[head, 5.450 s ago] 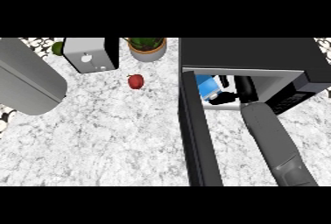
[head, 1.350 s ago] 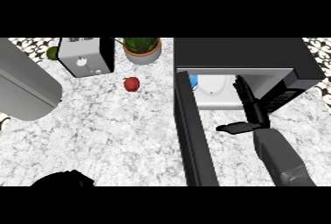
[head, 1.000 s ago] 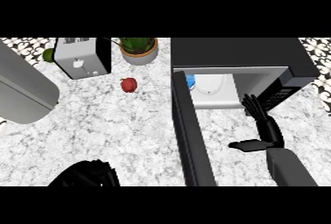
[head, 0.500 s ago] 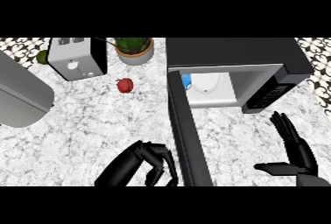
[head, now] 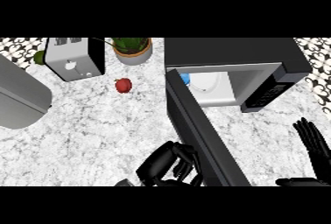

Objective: Pick up the milk, place it into the microwave and close the microwave

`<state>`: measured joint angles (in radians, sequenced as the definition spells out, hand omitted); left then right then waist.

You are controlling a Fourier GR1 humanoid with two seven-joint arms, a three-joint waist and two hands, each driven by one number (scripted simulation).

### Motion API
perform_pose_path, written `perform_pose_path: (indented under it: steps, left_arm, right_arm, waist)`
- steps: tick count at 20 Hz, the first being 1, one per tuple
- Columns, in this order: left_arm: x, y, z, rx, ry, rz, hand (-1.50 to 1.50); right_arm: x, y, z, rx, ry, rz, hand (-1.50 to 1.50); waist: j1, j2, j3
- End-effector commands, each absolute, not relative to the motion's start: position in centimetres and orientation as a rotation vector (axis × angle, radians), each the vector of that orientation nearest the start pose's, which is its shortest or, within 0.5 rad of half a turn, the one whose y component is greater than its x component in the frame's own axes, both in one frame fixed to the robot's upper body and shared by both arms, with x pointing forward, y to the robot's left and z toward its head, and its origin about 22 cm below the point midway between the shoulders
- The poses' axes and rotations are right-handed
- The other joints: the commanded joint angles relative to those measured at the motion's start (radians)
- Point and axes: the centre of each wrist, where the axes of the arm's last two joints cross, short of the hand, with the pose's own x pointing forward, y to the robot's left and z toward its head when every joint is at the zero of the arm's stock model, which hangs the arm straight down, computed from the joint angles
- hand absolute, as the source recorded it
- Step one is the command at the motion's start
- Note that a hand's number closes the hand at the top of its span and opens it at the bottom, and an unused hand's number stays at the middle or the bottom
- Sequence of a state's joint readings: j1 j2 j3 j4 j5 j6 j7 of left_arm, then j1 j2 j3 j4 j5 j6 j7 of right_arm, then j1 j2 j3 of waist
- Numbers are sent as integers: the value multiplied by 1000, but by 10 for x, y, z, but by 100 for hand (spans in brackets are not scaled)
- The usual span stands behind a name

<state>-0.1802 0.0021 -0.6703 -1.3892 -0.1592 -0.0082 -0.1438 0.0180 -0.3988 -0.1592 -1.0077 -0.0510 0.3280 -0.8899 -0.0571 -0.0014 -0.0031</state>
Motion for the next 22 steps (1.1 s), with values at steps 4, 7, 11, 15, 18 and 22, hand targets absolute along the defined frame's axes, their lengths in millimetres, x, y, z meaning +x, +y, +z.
perform_pose_path:
  steps: [4,7,11,15,18,22]
  left_arm:
    - [228,45,-44,-341,-1747,-745,150]
    - [223,35,-48,-348,-1763,-724,150]
    - [231,29,-52,-351,-1710,-697,150]
    - [229,20,-52,-349,-1696,-737,150]
    - [240,16,-39,-372,-1752,-647,150]
    - [243,8,-25,-393,-1776,-563,150]
  right_arm:
    - [183,-416,-42,205,-1983,245,-150]
    - [180,-405,-36,251,-2009,197,-150]
    - [193,-403,-7,278,-2013,267,-150]
    - [191,-393,12,323,-2038,305,-150]
    - [196,-380,15,378,-2037,307,-150]
    - [205,-385,43,394,-2025,376,-150]
  waist:
    - [-28,7,-1]
    - [-23,7,0]
    - [-49,14,-2]
    - [-81,14,-3]
    - [-109,23,-4]
    - [-123,26,-5]
